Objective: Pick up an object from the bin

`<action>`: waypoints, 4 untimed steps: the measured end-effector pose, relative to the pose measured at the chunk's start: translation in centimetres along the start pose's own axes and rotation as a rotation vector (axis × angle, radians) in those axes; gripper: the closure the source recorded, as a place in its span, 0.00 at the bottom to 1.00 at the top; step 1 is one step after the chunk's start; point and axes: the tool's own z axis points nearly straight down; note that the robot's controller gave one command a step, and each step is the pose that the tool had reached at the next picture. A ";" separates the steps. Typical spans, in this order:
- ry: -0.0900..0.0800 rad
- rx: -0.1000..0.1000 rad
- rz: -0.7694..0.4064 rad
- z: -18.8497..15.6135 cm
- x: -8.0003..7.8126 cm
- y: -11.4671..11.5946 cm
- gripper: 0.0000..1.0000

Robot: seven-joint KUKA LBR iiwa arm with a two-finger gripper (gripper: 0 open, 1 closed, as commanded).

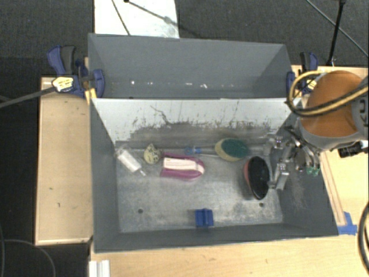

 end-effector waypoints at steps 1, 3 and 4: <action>0.012 0.001 -0.051 3.9 2.4 2.4 0.00; 0.002 -0.001 -0.249 3.9 -2.9 -0.6 1.00; 0.004 -0.002 -0.247 3.9 -2.9 -0.5 0.00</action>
Offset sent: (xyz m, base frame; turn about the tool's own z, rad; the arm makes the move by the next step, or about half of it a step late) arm -0.0203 0.0275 -0.0402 -0.0538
